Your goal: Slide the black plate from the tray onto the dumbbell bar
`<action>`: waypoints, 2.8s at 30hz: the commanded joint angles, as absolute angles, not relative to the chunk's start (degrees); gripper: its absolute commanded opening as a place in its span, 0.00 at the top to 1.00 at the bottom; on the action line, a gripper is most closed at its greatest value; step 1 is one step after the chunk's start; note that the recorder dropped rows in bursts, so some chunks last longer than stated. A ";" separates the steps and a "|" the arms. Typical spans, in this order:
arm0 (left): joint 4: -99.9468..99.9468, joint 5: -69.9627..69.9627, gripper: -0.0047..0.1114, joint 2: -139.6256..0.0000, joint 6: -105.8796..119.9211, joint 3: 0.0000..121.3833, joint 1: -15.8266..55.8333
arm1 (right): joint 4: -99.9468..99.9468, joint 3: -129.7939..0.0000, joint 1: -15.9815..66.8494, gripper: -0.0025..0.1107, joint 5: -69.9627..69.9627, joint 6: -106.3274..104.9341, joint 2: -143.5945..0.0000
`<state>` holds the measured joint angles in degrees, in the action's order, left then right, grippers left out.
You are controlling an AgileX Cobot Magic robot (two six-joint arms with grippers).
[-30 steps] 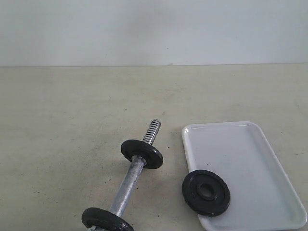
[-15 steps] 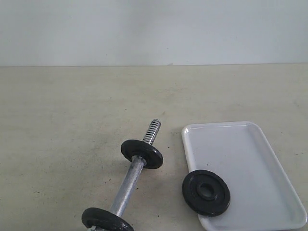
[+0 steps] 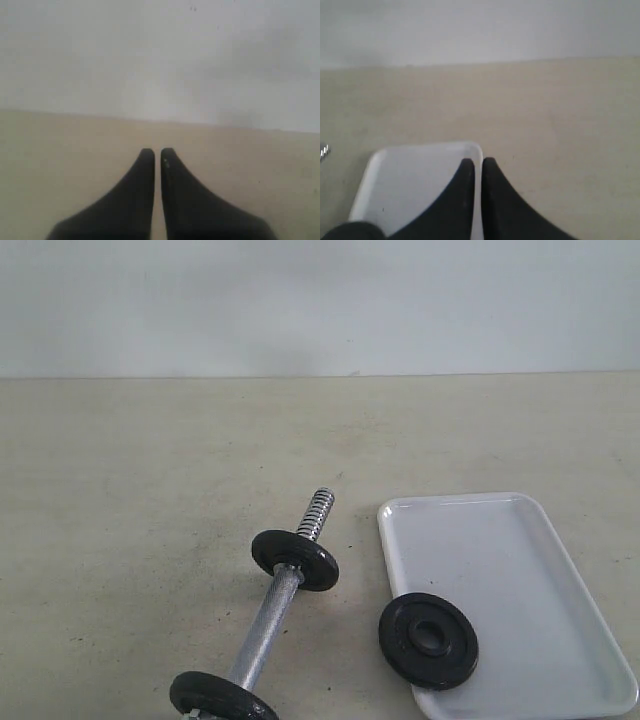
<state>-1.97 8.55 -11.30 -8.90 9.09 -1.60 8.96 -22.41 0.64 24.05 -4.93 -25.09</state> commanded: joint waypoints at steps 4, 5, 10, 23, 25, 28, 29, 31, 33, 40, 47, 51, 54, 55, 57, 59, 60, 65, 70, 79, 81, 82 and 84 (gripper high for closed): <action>15.50 17.52 0.92 -27.50 9.92 16.62 -0.73 | 25.14 -28.12 0.58 0.95 35.56 -24.81 -39.31; 20.82 18.96 0.92 -29.45 16.46 17.62 -0.24 | 28.64 -28.12 0.58 0.95 35.72 -28.50 -40.50; 53.71 28.65 0.92 -37.15 56.05 21.48 2.15 | 43.74 -28.12 0.58 0.95 38.66 -44.74 -43.72; 78.16 46.10 0.92 -48.81 81.86 22.60 2.49 | 59.40 -28.12 0.58 0.95 39.69 -48.07 -43.11; 82.78 48.20 0.92 -48.81 81.97 22.60 2.49 | 59.53 -28.12 0.58 0.95 38.83 -48.07 -43.11; 87.85 48.18 0.92 -48.81 82.07 22.60 2.49 | 59.53 -28.12 0.58 0.95 38.56 -48.29 -43.11; 88.61 47.15 0.92 -48.81 82.07 22.60 2.49 | 59.53 -28.12 0.58 0.95 38.56 -49.51 -43.11; 88.61 46.58 0.92 -49.28 82.07 22.60 2.49 | 59.53 -28.12 0.58 0.95 38.56 -50.14 -43.11; 86.86 46.58 0.92 -51.28 81.74 22.60 2.49 | 59.53 -28.12 0.58 0.95 40.15 -50.12 -43.34; 78.55 46.03 0.92 -66.40 73.69 22.73 2.88 | 59.18 -28.12 0.58 0.95 51.93 -58.72 -49.13; 78.15 38.41 0.92 -79.42 69.53 28.14 15.65 | 57.26 -28.12 0.70 0.98 56.07 -61.82 -56.03; 77.91 28.29 0.92 -82.15 64.21 34.15 25.15 | 56.16 -28.12 0.70 0.98 56.23 -62.07 -56.58; 74.51 19.97 0.92 -84.21 58.20 37.23 30.40 | 54.81 -28.12 0.70 0.98 55.66 -61.41 -56.58; 73.82 18.90 0.92 -84.73 56.84 37.80 31.30 | 54.38 -28.12 0.70 0.98 55.23 -61.12 -56.58; 71.55 17.40 0.92 -86.29 53.95 38.73 33.24 | 53.28 -28.12 0.70 0.98 54.15 -59.85 -56.58; 69.00 16.55 0.92 -87.86 51.48 39.47 34.65 | 51.48 -28.12 0.70 0.98 52.79 -58.15 -56.58; 67.71 15.56 0.92 -88.74 49.87 39.86 35.40 | 50.51 -28.12 0.70 0.98 52.04 -57.23 -56.58; 64.69 10.32 0.92 -92.50 47.59 40.35 38.33 | 48.99 -28.12 0.70 0.98 50.64 -55.44 -56.58; 64.69 9.64 0.92 -93.96 47.47 40.35 38.90 | 49.13 -28.12 0.70 0.98 50.66 -55.18 -56.58; 64.61 8.97 0.92 -93.96 50.04 40.35 38.90 | 49.13 -28.12 0.70 0.98 50.89 -55.17 -56.58; 64.61 9.46 0.92 -93.96 51.05 40.35 38.90 | 49.37 -28.12 0.70 0.98 50.91 -55.17 -56.58; 64.61 9.73 0.92 -93.96 51.05 40.35 38.90 | 49.37 -28.12 0.70 0.98 50.91 -55.17 -56.58; 64.61 10.38 0.92 -93.96 51.05 40.35 38.90 | 49.37 -28.12 0.70 0.98 50.91 -55.17 -56.58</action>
